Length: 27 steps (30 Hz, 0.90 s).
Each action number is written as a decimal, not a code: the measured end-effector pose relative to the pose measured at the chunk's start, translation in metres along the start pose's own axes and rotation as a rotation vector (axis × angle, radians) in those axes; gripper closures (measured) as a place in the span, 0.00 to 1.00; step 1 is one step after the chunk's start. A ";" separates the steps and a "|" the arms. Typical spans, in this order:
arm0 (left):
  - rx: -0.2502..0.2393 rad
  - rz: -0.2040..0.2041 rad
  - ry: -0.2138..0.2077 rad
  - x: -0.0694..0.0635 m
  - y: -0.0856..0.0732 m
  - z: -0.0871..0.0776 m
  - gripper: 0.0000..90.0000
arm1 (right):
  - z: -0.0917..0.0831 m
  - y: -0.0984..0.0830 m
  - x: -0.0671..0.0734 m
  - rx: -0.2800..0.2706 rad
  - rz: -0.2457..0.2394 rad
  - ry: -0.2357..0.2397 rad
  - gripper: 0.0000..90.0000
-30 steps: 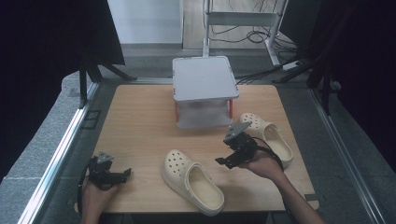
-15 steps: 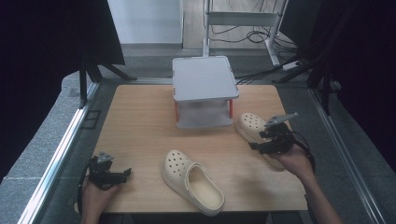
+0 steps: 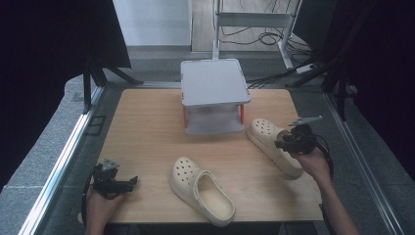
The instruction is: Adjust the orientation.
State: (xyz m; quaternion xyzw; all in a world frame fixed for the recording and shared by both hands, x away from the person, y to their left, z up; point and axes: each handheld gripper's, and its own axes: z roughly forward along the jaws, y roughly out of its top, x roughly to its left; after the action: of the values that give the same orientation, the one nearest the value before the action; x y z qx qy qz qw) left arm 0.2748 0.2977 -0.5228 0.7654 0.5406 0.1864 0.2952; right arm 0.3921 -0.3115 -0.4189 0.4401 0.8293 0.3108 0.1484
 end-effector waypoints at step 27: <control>0.000 0.000 0.000 0.000 0.000 0.000 0.00 | 0.017 0.006 0.010 0.036 0.008 0.006 0.85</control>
State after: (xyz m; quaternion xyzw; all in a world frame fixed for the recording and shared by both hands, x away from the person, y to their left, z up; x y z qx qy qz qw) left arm 0.2748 0.2977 -0.5228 0.7654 0.5406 0.1864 0.2952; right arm 0.3987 -0.2940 -0.4272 0.4449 0.8334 0.2980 0.1366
